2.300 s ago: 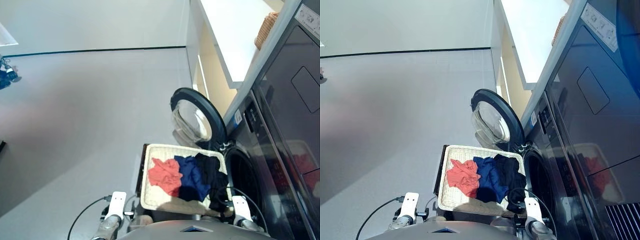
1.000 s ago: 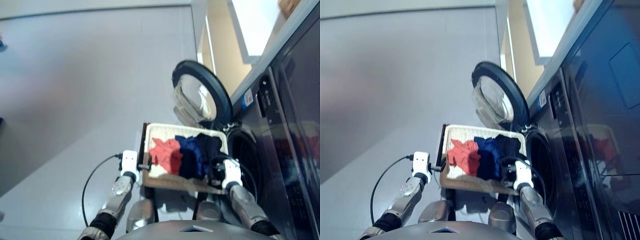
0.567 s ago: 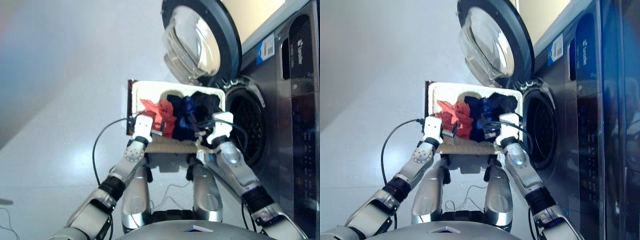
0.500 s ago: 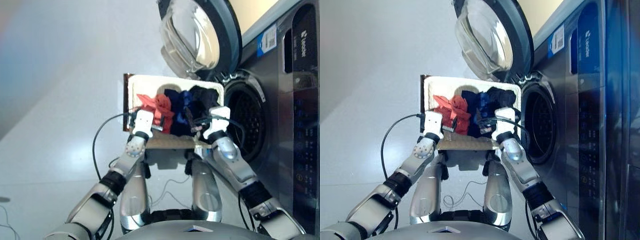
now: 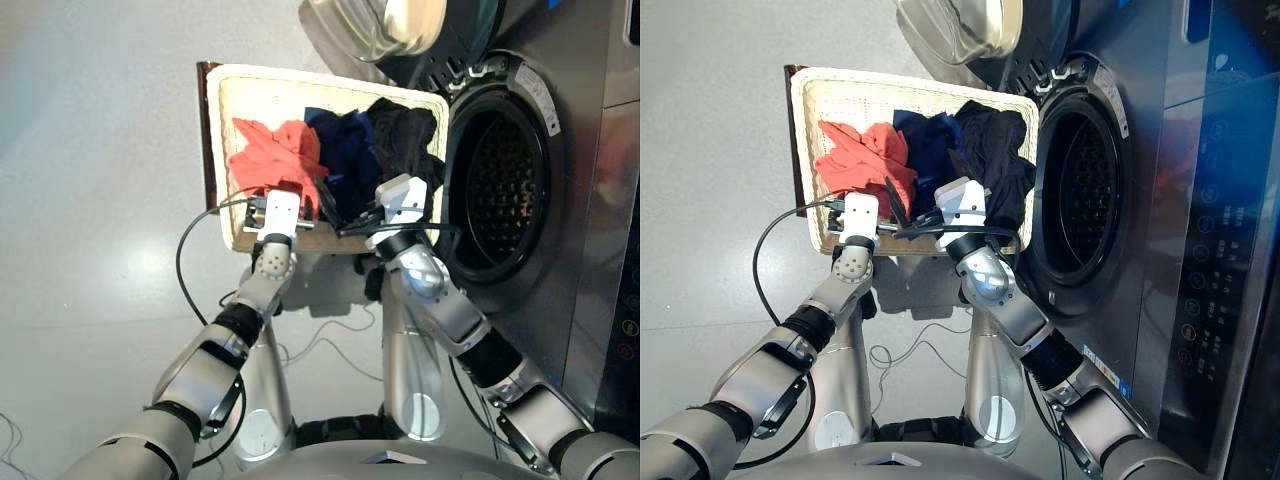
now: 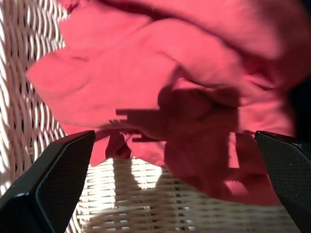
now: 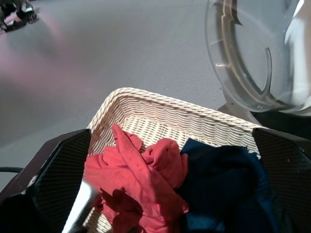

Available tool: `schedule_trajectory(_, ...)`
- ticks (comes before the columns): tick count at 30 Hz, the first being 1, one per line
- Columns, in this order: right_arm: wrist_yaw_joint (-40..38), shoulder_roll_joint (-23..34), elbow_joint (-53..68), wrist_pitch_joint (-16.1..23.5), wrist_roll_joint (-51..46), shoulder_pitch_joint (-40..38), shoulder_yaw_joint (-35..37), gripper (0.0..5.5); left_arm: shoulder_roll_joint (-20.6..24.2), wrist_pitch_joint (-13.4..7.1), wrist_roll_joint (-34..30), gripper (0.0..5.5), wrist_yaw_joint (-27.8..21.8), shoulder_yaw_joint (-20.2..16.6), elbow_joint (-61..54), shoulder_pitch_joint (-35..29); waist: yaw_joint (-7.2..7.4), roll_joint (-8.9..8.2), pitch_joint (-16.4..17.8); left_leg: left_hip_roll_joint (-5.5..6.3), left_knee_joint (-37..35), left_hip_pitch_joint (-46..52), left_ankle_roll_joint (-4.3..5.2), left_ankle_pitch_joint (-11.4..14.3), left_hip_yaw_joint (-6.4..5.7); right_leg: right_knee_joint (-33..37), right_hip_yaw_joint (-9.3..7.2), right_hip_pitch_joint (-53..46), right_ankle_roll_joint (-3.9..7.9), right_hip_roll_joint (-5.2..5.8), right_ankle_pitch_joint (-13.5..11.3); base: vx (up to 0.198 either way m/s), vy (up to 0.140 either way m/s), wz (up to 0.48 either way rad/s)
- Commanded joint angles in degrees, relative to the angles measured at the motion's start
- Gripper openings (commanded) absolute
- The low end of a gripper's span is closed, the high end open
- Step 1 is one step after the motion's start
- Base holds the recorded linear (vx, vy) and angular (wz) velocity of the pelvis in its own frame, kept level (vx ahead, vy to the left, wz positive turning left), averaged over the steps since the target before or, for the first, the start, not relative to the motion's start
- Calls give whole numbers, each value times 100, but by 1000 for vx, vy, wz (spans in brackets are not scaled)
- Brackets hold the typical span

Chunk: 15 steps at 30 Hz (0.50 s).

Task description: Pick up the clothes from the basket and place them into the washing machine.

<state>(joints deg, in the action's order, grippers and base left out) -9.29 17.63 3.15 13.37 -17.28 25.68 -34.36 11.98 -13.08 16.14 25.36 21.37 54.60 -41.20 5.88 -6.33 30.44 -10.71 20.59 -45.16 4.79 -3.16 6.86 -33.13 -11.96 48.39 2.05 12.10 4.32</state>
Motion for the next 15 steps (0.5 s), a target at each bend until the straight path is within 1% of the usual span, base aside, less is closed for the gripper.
schedule_trajectory(1,61,-106,887,588,-252,72,-161,550,184,-111,492,550,132,-260,357,-534,36,-276,-64,-159,1092,-190,196,918,-151,405,402,-47,563,-49,-238,84,-27,10)
schedule_trajectory(2,82,-86,915,589,-283,91,-184,550,265,-121,547,550,124,-295,498,-642,58,-306,-64,-168,1162,-247,194,935,-180,354,403,11,551,-50,-228,84,-44,45)
schedule_trajectory(3,89,-57,943,605,-276,110,-186,550,305,-114,564,550,107,-325,567,-740,78,-315,-64,-153,1219,-326,198,948,-217,327,436,60,537,-68,-210,0,0,0)
schedule_trajectory(4,101,-40,988,614,-263,136,-175,550,354,-119,640,550,107,-395,669,-834,106,-349,-64,-169,1277,-395,193,957,-233,275,437,140,527,-89,-199,0,0,0)
schedule_trajectory(5,81,-15,1003,633,-279,130,-168,550,413,-127,687,550,122,-429,692,-913,120,-352,-64,-151,1310,-460,198,963,-271,234,464,202,518,-106,-178,0,0,0)
schedule_trajectory(6,62,-7,1002,648,-287,125,-159,550,432,-135,732,550,110,-447,723,-955,133,-354,-64,-153,1331,-495,195,966,-268,210,457,236,509,-109,-163,0,0,0)
schedule_trajectory(11,45,32,980,670,-260,90,-142,550,570,-177,938,550,147,-574,824,-1186,195,-394,-64,-146,1424,-613,188,1024,-343,152,510,349,461,-182,-119,0,0,0)
schedule_trajectory(15,89,108,996,657,-280,72,-184,550,589,-246,1073,550,194,-591,767,-1299,216,-390,-64,-121,1456,-664,181,1028,-377,123,543,401,440,-203,-96,0,0,0)
